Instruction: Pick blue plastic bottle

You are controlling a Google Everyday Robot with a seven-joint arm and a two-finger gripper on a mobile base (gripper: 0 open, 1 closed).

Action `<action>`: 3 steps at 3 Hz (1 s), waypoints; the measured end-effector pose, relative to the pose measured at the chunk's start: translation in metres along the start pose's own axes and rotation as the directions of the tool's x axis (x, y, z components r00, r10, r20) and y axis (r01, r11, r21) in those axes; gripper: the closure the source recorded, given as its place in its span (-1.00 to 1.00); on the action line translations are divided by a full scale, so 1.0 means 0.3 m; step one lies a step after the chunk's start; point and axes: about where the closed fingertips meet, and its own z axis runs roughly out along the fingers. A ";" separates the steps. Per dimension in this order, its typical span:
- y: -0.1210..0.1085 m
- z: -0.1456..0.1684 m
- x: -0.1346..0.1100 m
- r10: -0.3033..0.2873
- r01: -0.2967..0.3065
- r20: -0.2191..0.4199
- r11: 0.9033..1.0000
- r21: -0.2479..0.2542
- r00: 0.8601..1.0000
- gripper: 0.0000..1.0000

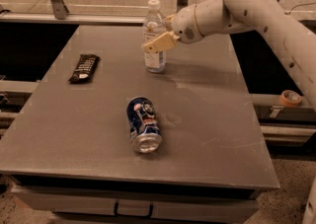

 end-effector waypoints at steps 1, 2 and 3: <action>0.204 0.047 -0.146 -0.025 0.054 0.137 0.976 -0.211 0.990 0.77; 0.444 0.053 -0.365 -0.084 0.176 0.252 0.913 -0.369 0.964 1.00; 0.462 0.056 -0.380 -0.084 0.182 0.260 0.907 -0.381 0.962 1.00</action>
Offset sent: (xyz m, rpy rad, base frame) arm -0.2072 0.1663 0.1402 0.2667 -0.0283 0.7217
